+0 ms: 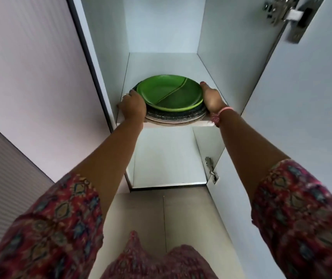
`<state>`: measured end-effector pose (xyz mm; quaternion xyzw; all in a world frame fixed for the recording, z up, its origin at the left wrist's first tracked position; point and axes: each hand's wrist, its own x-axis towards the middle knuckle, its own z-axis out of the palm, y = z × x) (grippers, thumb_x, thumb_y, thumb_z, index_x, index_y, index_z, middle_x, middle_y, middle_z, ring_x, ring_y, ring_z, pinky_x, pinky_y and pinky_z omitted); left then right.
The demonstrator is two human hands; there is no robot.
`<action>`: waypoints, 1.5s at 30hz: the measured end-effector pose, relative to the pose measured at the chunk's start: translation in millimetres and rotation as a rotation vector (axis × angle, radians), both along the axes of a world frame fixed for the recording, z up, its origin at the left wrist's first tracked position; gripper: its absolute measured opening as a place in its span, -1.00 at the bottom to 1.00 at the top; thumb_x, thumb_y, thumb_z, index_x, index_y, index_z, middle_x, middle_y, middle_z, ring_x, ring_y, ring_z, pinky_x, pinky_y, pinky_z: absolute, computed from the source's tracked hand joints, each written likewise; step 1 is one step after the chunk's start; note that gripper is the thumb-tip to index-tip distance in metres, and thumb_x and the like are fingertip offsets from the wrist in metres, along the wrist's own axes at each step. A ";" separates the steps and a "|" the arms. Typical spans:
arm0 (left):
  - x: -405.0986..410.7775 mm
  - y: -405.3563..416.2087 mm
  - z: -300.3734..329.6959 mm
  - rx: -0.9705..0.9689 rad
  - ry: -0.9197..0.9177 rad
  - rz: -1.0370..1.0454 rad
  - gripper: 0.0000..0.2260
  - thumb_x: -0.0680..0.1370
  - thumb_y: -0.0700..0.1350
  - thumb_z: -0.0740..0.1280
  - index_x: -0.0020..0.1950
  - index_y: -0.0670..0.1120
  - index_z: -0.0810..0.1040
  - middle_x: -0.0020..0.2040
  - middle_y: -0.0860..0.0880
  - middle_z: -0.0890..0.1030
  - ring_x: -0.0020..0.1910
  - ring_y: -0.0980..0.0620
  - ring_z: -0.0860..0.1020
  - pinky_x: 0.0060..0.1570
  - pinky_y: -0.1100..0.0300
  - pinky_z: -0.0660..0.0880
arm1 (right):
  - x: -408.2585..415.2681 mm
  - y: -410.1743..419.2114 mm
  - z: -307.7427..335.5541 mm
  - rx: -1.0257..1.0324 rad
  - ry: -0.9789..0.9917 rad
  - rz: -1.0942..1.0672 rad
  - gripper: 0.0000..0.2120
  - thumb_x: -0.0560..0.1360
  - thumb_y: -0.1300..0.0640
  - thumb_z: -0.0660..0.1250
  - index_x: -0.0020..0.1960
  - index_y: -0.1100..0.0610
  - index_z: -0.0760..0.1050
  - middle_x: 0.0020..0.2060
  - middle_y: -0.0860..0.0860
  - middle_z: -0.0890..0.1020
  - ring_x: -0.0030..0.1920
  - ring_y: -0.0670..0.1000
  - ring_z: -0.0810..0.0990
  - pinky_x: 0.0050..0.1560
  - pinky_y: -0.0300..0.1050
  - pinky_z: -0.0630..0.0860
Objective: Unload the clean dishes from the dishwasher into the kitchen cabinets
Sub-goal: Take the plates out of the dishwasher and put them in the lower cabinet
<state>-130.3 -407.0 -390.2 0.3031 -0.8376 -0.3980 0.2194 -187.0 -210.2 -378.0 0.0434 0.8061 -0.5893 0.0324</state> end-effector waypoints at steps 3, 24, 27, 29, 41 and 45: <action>-4.9 4.3 -1.4 0.000 0.022 0.011 -0.66 0.63 -0.32 -0.05 0.33 -0.34 0.36 0.30 -0.33 0.45 0.28 -0.23 0.44 0.14 0.09 0.34 | 2.8 0.4 -0.5 0.051 0.009 -0.022 -0.43 0.58 -0.14 0.06 0.29 0.30 0.45 0.26 0.25 0.51 0.25 0.22 0.49 0.34 0.08 0.37; -27.2 0.3 0.1 0.327 0.309 0.026 -0.71 0.54 -0.05 0.26 -0.05 -0.28 0.59 -0.03 -0.25 0.63 0.02 -0.19 0.55 -0.08 0.13 0.40 | -25.2 -5.7 -6.7 0.230 0.090 0.022 -0.52 0.64 -0.05 0.02 0.34 0.28 0.39 0.31 0.24 0.45 0.32 0.17 0.40 0.34 -0.07 0.29; -29.9 -5.6 -1.3 0.341 0.301 -0.054 -0.78 0.53 -0.09 0.27 -0.11 -0.25 0.56 -0.13 -0.24 0.59 -0.13 -0.14 0.52 -0.16 0.11 0.40 | -23.6 -5.8 -7.7 0.178 0.104 0.051 -0.56 0.64 -0.03 0.05 0.28 0.28 0.43 0.27 0.21 0.49 0.28 0.12 0.43 0.13 -0.22 0.26; -30.8 -9.9 -1.0 0.376 0.305 -0.100 -0.86 0.52 -0.14 0.28 -0.16 -0.20 0.51 -0.22 -0.16 0.51 -0.22 -0.02 0.41 -0.24 0.18 0.31 | -24.9 -5.6 -8.2 0.178 0.104 0.083 -0.56 0.64 -0.02 0.03 0.30 0.27 0.42 0.29 0.20 0.47 0.30 0.09 0.41 0.07 -0.28 0.21; -28.1 -12.7 -1.9 0.451 0.325 -0.202 -0.87 0.49 -0.19 0.27 -0.09 -0.24 0.54 -0.21 -0.16 0.56 -0.19 -0.02 0.46 -0.21 0.17 0.35 | -29.5 -11.9 -8.4 0.283 0.068 0.122 -0.42 0.65 -0.07 -0.04 0.53 0.27 0.05 0.51 0.18 0.16 0.50 0.09 0.16 0.37 -0.23 0.11; -28.5 -10.8 -2.2 0.371 0.315 -0.211 -0.79 0.48 -0.19 0.28 0.05 -0.26 0.55 0.02 -0.24 0.62 0.04 -0.20 0.57 -0.10 0.11 0.46 | -25.8 -16.5 -7.6 0.280 0.072 0.090 -0.42 0.63 -0.08 -0.01 0.51 0.27 0.10 0.48 0.17 0.22 0.47 0.12 0.23 0.49 0.08 0.07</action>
